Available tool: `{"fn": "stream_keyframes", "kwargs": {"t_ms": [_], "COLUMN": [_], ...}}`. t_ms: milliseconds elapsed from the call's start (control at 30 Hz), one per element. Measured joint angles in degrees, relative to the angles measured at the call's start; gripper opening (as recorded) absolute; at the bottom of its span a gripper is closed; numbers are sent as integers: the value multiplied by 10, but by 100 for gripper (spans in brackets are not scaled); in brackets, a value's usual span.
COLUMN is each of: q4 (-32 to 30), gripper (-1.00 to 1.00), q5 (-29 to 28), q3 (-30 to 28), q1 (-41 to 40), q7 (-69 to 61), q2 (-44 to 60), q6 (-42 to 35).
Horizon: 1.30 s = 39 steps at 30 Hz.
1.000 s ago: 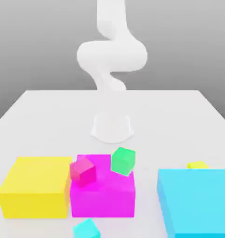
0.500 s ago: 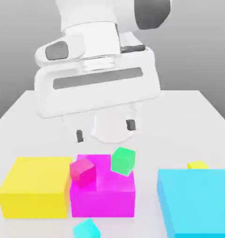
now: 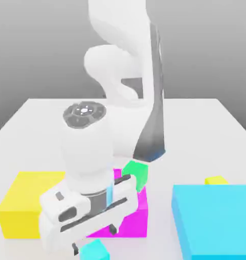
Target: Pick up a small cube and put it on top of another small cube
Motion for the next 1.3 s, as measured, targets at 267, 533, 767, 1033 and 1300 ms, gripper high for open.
{"fn": "stream_keyframes", "kwargs": {"t_ms": [267,533,767,1033,1300], "q4": [3,-44,-106,-182,-221], "gripper": [-100,-100,-100,-100,100], "q5": [6,-26,-64,-170,-173], "q3": [8,-32,-40,-17,-15], "q1": [-6,19,4,-45,-54], "q7": [-5,58,170,344,360], "q2": [16,-128,-261,-427,-368], "q6": [11,-94,-165,-237,-137]}}
